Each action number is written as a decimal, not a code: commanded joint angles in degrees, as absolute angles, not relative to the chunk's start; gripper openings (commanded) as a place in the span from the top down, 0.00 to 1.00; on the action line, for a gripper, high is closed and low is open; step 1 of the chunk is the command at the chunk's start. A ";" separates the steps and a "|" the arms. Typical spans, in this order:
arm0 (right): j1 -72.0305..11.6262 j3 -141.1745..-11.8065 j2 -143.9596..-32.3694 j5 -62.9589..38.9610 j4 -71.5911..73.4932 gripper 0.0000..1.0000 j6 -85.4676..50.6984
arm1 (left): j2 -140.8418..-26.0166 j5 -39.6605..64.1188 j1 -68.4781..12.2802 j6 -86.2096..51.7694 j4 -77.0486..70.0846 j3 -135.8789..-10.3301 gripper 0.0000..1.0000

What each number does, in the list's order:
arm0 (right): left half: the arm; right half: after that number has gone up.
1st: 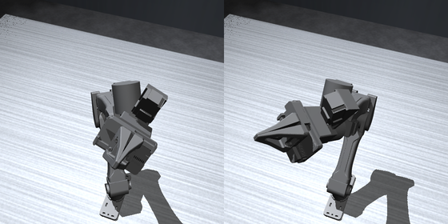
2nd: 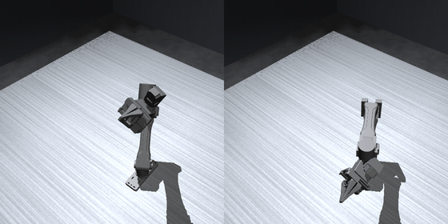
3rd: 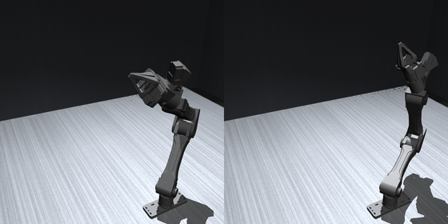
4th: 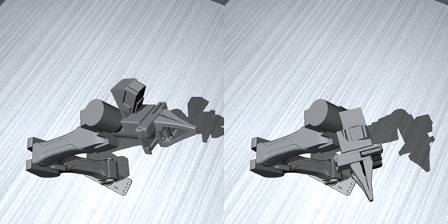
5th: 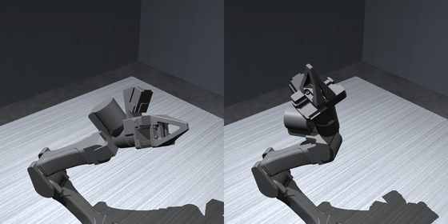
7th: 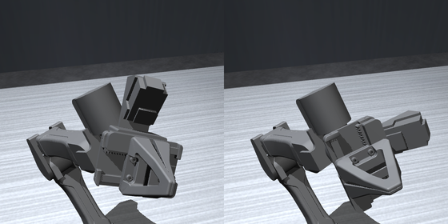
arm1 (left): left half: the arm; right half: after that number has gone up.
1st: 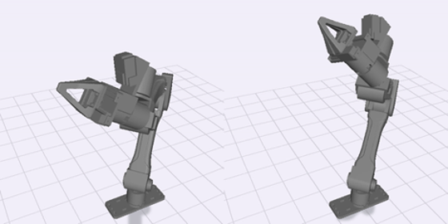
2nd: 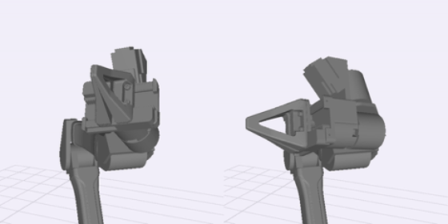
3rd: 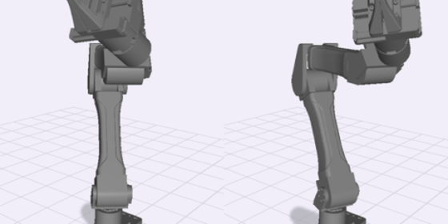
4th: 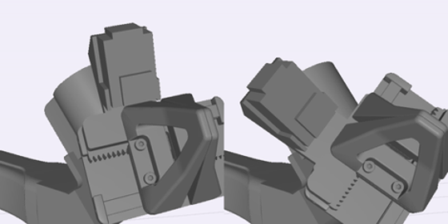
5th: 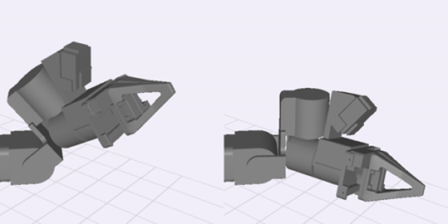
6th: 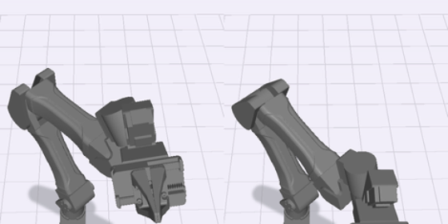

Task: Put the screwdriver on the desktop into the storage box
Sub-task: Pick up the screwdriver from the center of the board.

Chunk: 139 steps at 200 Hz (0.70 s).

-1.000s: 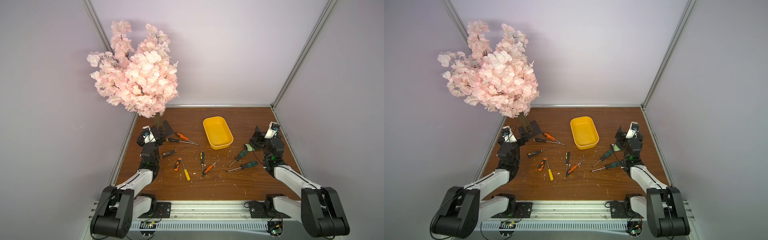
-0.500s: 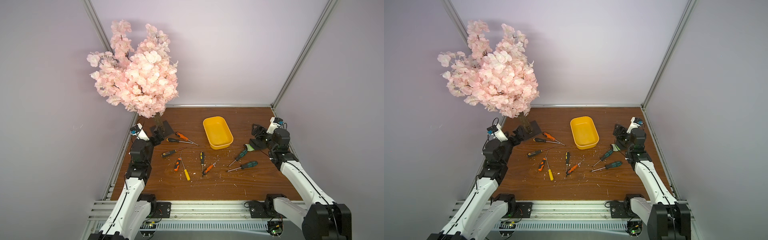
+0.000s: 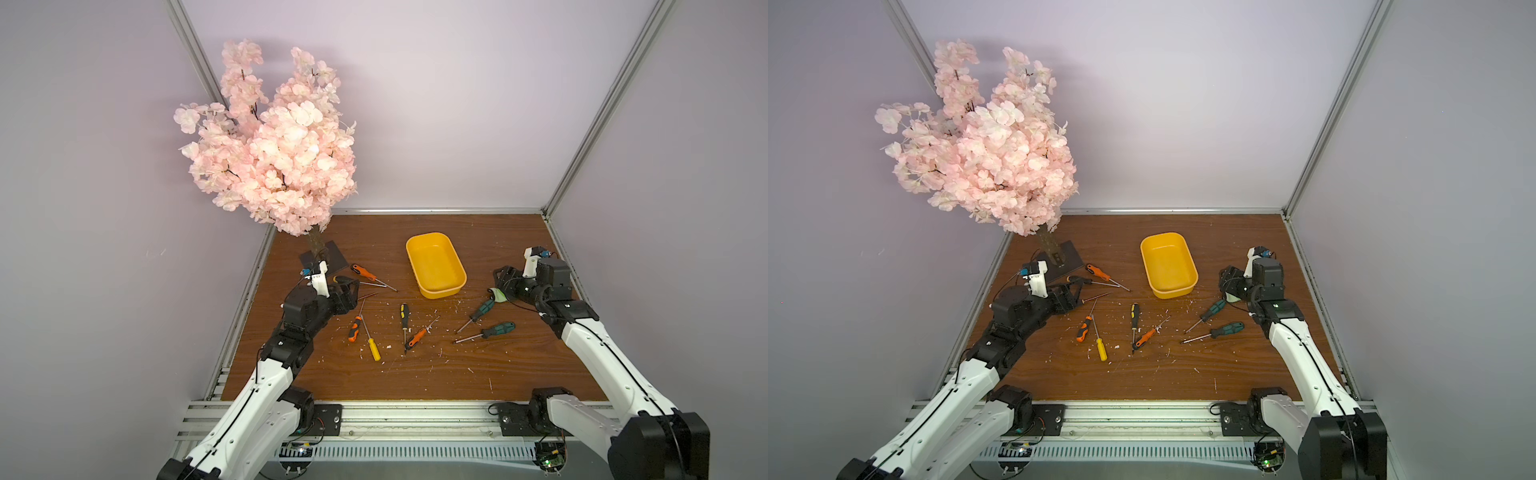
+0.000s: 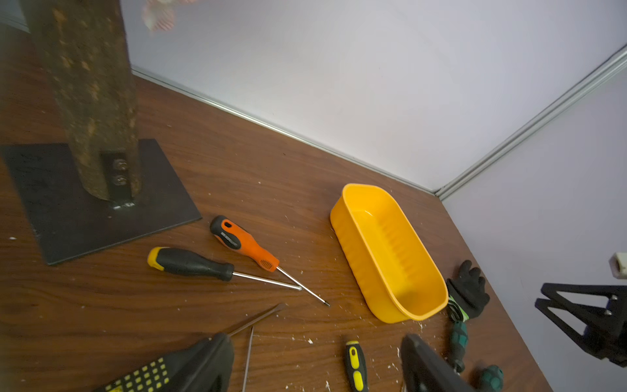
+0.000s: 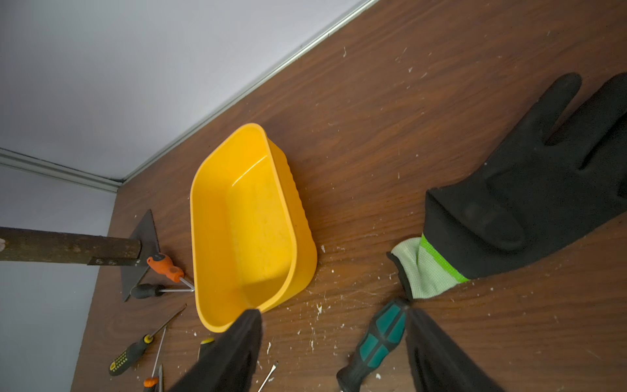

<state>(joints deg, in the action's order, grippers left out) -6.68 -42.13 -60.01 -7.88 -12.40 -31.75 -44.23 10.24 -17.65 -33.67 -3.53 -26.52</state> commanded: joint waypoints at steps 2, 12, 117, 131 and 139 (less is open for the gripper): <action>-8.09 -43.42 -59.78 -7.68 -15.99 0.28 -33.16 | -46.23 9.86 -22.70 -34.12 -3.32 -28.43 0.17; -8.67 -42.97 -60.40 -7.96 -15.96 0.28 -33.96 | -47.24 9.00 -24.73 -34.42 -4.66 -28.48 0.14; -16.41 -38.85 -72.51 -4.50 -12.81 0.33 -41.54 | -57.96 6.38 -34.72 -35.11 -7.07 -32.03 0.10; -16.61 -38.04 -74.32 -4.45 -11.50 0.35 -41.93 | -58.18 6.00 -35.00 -34.86 -6.36 -32.38 0.10; -16.78 -38.18 -75.35 -3.81 -11.54 0.37 -42.08 | -58.10 5.65 -35.14 -34.76 -5.96 -32.51 0.10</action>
